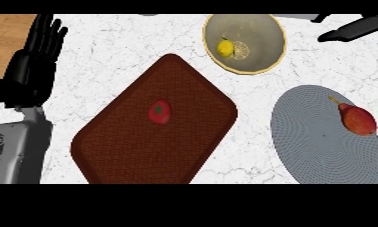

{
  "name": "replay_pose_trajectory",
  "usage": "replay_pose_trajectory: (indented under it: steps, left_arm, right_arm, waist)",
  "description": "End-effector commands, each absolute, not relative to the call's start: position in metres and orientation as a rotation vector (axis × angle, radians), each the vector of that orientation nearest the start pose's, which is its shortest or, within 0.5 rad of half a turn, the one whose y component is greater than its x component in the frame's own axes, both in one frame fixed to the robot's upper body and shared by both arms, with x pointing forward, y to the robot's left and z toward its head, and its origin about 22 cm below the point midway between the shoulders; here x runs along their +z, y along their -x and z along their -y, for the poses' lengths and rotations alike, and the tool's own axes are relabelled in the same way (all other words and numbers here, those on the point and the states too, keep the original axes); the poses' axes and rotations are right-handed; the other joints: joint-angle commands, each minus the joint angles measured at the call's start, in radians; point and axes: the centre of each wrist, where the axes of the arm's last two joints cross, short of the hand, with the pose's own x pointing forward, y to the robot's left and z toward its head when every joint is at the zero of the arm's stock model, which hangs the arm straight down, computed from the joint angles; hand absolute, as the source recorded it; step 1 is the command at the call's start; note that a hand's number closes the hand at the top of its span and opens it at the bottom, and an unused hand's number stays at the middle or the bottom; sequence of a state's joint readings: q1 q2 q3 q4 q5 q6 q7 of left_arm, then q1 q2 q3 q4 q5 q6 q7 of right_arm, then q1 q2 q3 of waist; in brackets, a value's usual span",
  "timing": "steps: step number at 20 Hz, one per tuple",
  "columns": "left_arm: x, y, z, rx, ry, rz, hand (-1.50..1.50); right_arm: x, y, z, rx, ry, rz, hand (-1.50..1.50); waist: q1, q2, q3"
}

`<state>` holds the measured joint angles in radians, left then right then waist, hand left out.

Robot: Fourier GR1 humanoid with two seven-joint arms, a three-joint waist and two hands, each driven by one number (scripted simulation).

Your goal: Pick the lemon from the placemat and place it in the bowl

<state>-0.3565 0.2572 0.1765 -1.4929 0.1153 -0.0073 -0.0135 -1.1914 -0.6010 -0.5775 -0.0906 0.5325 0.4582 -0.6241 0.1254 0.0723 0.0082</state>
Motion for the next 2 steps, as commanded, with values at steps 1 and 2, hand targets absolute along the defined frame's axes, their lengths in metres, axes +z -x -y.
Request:
replay_pose_trajectory:
  steps: [1, 2]
  left_arm:
    - [0.111, -0.323, -0.285, -0.05, -0.121, 1.884, 0.0]
    - [0.108, -0.318, -0.292, -0.054, -0.108, 1.884, 0.0]
  right_arm:
    - [0.154, -0.432, 0.401, 0.447, -0.007, 1.822, -1.5]
    - [0.165, -0.424, 0.419, 0.432, 0.005, 1.834, -1.5]
  waist:
    - [0.001, 0.006, 0.004]
    - [0.012, 0.005, 0.004]
